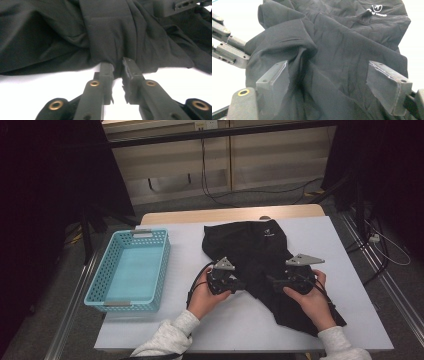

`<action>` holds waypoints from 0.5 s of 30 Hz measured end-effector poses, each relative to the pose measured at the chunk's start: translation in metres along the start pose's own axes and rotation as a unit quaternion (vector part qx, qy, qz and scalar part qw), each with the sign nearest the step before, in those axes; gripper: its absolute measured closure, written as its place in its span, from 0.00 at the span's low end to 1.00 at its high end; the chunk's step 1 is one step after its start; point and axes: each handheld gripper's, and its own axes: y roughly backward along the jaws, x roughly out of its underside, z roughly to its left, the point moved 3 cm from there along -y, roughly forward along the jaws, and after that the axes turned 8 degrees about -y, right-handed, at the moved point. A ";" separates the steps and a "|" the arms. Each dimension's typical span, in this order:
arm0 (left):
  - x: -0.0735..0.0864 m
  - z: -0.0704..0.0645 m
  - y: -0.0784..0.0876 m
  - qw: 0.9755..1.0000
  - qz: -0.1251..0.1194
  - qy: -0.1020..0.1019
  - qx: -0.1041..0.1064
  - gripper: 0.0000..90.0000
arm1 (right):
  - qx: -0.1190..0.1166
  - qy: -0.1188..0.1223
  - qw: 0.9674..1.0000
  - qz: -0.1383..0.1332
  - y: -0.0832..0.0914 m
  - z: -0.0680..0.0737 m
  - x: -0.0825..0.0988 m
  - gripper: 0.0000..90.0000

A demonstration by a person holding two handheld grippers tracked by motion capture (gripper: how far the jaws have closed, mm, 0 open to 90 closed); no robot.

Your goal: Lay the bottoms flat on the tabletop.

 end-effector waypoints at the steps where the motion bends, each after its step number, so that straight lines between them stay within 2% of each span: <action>1: 0.000 -0.001 0.000 1.000 0.000 0.002 0.003 0.91 | 0.001 0.000 1.000 -0.001 0.000 0.000 0.000 0.21; 7: -0.004 -0.002 0.009 1.000 0.001 0.019 0.011 0.99 | 0.001 0.003 1.000 0.001 -0.001 0.000 0.000 0.21; 11: -0.004 0.000 0.020 0.998 0.010 0.051 0.021 1.00 | 0.003 0.005 1.000 0.004 -0.002 -0.001 0.000 0.21; 15: -0.004 0.000 0.029 0.997 0.005 0.065 0.027 1.00 | 0.006 0.006 1.000 0.006 -0.004 -0.003 0.000 0.21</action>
